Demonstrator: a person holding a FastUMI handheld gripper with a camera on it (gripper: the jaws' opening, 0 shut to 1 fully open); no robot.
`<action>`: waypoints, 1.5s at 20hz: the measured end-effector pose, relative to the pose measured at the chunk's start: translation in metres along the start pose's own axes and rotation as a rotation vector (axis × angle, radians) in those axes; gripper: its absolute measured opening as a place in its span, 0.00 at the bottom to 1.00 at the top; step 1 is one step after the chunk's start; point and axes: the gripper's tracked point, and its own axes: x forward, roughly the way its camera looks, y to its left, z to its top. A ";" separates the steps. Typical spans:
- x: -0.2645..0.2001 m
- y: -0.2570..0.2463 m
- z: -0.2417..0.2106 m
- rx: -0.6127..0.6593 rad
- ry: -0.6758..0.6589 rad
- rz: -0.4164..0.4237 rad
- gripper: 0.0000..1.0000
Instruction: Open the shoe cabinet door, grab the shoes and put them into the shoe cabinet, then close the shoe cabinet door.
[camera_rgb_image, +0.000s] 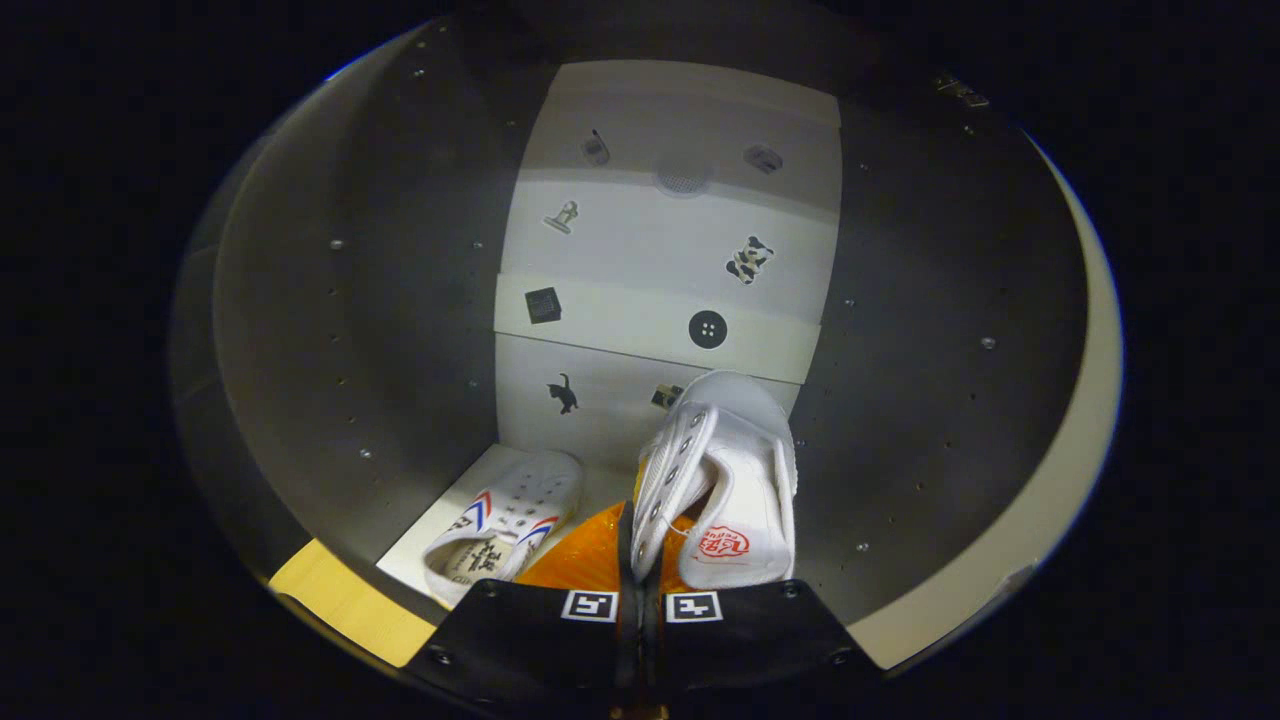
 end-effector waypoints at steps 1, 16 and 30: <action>0.013 -0.004 -0.003 -0.005 0.015 -0.005 0.03; 0.091 0.000 -0.073 0.084 0.231 -0.021 0.24; -0.142 0.047 -0.041 0.186 -0.094 0.014 0.98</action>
